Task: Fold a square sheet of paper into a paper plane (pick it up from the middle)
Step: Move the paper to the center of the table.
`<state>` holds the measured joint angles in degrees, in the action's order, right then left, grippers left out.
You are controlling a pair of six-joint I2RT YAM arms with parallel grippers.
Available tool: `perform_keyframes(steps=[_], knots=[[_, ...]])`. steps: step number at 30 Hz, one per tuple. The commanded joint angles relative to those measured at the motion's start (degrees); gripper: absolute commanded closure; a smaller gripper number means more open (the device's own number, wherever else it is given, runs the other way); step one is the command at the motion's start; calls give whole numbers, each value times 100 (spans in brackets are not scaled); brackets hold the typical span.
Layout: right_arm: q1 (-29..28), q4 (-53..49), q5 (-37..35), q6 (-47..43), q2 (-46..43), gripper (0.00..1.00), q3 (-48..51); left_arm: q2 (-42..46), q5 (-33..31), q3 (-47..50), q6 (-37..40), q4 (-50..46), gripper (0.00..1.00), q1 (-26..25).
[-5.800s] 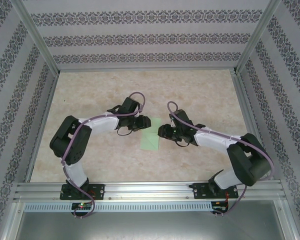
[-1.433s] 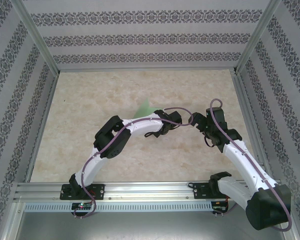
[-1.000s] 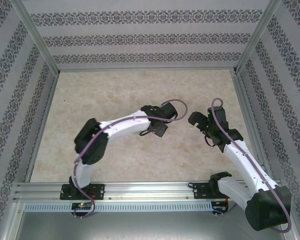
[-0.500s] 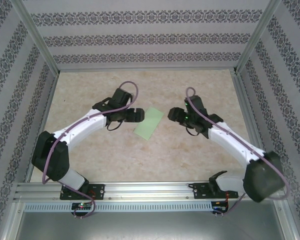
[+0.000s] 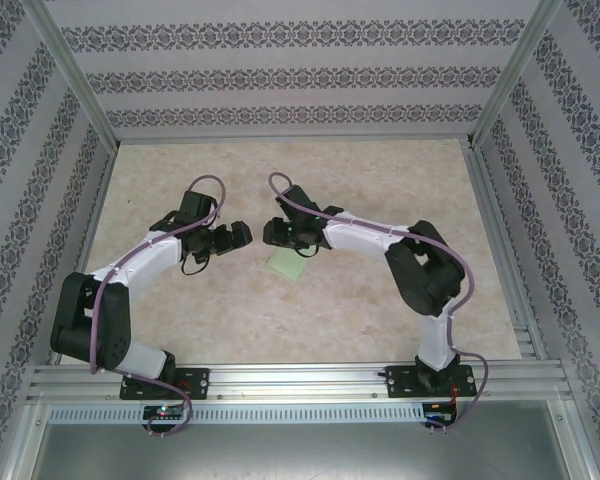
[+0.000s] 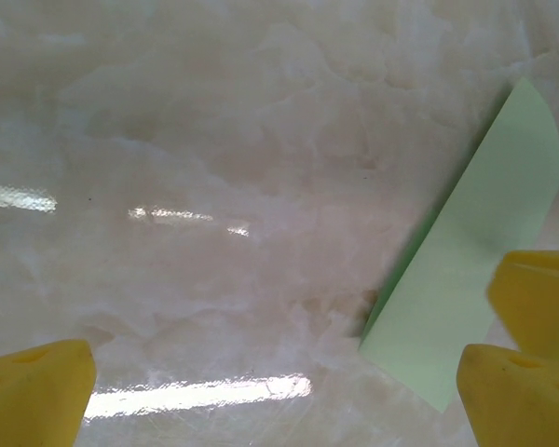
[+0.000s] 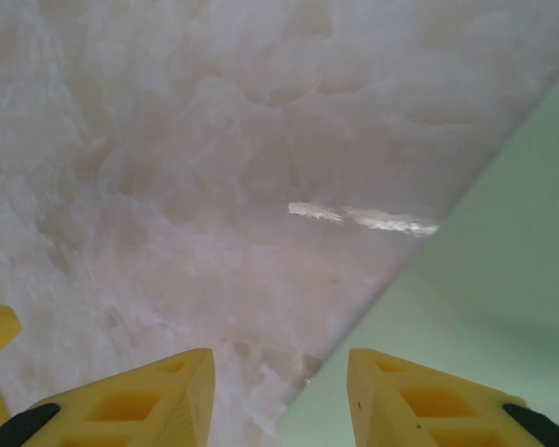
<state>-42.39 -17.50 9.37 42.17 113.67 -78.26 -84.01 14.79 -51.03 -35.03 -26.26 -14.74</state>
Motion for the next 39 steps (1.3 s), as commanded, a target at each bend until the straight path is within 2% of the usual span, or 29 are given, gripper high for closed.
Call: perform_keyframes(steps=[1,13,19,22,24,27,32,36,39], knots=[[-41,-120,244,-22,320,58,-283,199,173,66,-118,267,0,100],[-269,-424,695,-659,716,59,-17,147,270,57,-140,271,0,113],[-305,-744,1177,-1834,157,59,839,218,395,88,-118,250,0,112],[-267,-995,1131,-2458,-257,59,1242,249,547,164,-144,367,0,112],[-194,-1018,1075,-2569,-505,58,1340,262,724,262,-220,575,0,108],[-78,-747,983,-2175,-938,54,1391,263,997,360,-336,860,3,34],[-48,160,392,-760,-1851,44,1996,205,1394,383,-535,1253,13,-325],[92,438,-175,135,-2681,39,2806,-28,1573,204,-647,1514,31,-843],[336,547,-233,526,-3144,36,3329,-344,1665,61,-895,1817,46,-1236]])
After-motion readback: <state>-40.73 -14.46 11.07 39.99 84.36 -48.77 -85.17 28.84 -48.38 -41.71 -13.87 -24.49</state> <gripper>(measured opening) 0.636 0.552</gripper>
